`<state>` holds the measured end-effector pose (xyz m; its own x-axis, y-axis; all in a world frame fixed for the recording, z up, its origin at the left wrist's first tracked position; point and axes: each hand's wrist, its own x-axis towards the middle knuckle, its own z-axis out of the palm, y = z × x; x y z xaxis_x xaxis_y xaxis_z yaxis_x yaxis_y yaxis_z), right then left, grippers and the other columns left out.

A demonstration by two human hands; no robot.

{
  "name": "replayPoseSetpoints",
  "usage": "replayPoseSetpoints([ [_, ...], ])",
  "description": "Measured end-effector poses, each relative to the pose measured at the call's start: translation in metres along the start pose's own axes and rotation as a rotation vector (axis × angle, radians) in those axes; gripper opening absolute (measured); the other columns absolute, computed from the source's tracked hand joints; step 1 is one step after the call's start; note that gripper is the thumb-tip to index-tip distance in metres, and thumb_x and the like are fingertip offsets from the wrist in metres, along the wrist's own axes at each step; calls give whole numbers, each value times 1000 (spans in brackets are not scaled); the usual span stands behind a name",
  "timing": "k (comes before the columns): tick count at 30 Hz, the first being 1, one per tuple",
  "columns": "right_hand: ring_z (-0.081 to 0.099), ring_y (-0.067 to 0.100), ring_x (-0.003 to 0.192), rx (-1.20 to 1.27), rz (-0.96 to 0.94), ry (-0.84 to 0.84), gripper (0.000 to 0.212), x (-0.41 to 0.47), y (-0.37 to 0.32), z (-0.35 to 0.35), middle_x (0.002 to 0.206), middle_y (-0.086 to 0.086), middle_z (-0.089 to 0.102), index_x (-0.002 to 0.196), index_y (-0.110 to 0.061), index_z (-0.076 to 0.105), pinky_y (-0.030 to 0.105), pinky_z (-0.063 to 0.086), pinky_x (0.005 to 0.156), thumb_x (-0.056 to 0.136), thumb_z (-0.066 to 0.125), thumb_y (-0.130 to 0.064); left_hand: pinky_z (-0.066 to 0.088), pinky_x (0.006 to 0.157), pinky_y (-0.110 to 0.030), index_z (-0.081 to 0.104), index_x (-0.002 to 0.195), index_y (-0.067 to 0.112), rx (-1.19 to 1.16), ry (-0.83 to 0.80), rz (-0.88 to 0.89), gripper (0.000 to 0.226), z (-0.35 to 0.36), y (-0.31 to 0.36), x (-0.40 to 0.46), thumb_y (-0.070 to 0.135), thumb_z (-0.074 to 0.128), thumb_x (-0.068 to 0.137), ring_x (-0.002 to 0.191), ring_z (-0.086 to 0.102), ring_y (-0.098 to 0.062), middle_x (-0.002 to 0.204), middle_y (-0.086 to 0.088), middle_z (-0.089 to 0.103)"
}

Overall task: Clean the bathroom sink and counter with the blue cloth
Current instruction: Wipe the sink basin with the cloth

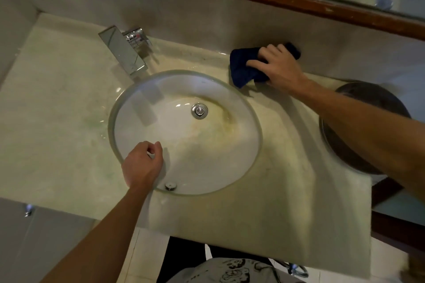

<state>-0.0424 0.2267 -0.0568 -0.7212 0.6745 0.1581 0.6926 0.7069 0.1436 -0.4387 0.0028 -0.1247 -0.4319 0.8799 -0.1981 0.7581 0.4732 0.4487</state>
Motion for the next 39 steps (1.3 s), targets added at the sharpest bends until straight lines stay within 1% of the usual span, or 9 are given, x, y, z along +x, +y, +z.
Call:
replayPoseSetpoints([
  [4, 56, 42, 101, 143, 230, -234, 51, -2, 0, 26, 118, 22, 55, 136, -8, 54, 48, 44, 84, 87, 67, -14, 41, 64, -30, 65, 80, 22, 10, 21, 23, 32, 2, -2, 0, 44, 52, 99, 65, 59, -17, 71, 8, 63],
  [7, 60, 42, 93, 257, 434, -180, 52, -10, -19, 34, 114, 19, 59, 133, -10, 56, 45, 50, 75, 83, 69, -16, 39, 64, -30, 63, 78, 22, 16, 16, 22, 33, 1, -1, 0, 44, 52, 99, 64, 58, -18, 69, 7, 63],
  [12, 64, 36, 94, 409, 442, -149, 53, -63, -87, 10, 113, 11, 62, 129, -12, 61, 38, 49, 67, 80, 50, -29, 40, 64, -31, 63, 75, 22, 8, -4, 9, 36, -2, 1, -2, 46, 50, 98, 65, 59, -21, 68, 5, 63],
  [14, 64, 31, 90, 543, 398, -191, 53, -78, -105, 0, 108, 7, 64, 127, -13, 63, 37, 50, 66, 77, 49, -23, 39, 64, -31, 62, 73, 21, 6, -9, 8, 37, -3, 2, -3, 46, 50, 98, 64, 58, -22, 68, 4, 63],
  [17, 61, 22, 93, 683, 547, -80, 44, -82, -93, -16, 108, 2, 64, 123, -13, 64, 32, 46, 76, 79, 57, -10, 40, 63, -31, 62, 72, 20, -2, 0, 14, 39, -4, 3, -4, 46, 49, 99, 63, 58, -22, 65, 3, 61],
  [22, 56, 25, 91, 509, 643, 65, 44, -86, -24, -39, 107, 13, 58, 123, -5, 60, 35, 43, 75, 81, 51, -10, 38, 61, -31, 59, 68, 19, 12, -1, 18, 41, -4, 3, -4, 44, 48, 99, 60, 56, -23, 63, 2, 59],
  [28, 60, 42, 90, 189, 527, -230, 47, -82, 33, -6, 114, 18, 58, 134, -11, 57, 46, 48, 73, 88, 68, -13, 38, 63, -33, 58, 67, 18, 33, -2, 0, 42, 0, 1, -1, 44, 48, 98, 64, 56, -26, 63, 1, 59],
  [34, 65, 43, 88, 204, 632, -238, 55, -90, 3, 20, 117, 15, 60, 135, -19, 50, 49, 54, 69, 85, 56, -42, 37, 63, -33, 59, 68, 16, 51, -2, 16, 41, 0, 1, -1, 42, 48, 98, 64, 54, -28, 62, 2, 57],
  [39, 63, 42, 76, 175, 600, -250, 68, -112, -49, 4, 110, 12, 59, 136, -19, 52, 43, 48, 63, 74, 41, -45, 39, 62, -33, 59, 69, 16, 17, -29, 41, 44, 0, -2, -2, 45, 47, 98, 64, 55, -27, 63, 0, 59],
])
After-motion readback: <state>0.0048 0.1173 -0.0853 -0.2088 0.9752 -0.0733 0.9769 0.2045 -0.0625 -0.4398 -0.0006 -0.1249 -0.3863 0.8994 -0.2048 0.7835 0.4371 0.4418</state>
